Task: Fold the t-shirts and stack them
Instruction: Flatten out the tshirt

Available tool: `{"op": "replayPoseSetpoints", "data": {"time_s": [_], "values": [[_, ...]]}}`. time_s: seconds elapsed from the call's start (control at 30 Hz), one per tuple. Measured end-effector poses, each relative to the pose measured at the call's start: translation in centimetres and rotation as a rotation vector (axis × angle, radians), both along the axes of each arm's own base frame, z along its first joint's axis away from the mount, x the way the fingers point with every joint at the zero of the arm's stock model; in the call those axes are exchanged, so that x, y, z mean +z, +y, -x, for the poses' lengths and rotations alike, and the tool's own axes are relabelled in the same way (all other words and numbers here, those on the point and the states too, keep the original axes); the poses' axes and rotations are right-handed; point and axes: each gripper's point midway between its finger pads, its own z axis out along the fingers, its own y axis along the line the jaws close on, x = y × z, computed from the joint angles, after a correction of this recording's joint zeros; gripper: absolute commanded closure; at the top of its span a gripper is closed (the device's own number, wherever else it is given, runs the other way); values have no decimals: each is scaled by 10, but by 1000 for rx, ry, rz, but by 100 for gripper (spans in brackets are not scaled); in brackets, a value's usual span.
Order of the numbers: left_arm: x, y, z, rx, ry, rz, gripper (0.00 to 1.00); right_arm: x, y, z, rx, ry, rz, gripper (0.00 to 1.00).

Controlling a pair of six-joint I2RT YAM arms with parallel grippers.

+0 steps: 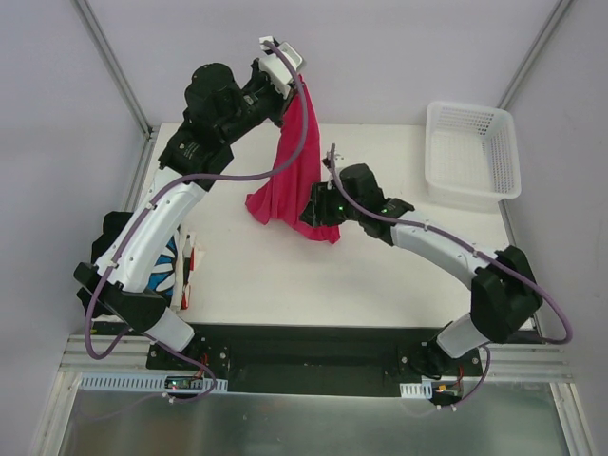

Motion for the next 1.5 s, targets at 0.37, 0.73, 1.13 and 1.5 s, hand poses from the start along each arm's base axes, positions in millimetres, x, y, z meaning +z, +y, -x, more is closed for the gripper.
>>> {"op": "replayPoseSetpoints", "data": {"time_s": [0.37, 0.73, 1.13, 1.5], "values": [[1, 2, -2, 6, -3, 3, 100, -98, 58, 5, 107, 231, 46, 48], [0, 3, 0, 5, 11, 14, 100, -115, 9, -198, -241, 111, 144, 44], [2, 18, 24, 6, -1, 35, 100, -67, -104, -314, -575, -117, 305, 40], [-7, 16, 20, 9, 1, 20, 100, -71, -105, -137, -415, 59, 307, 49]]}}
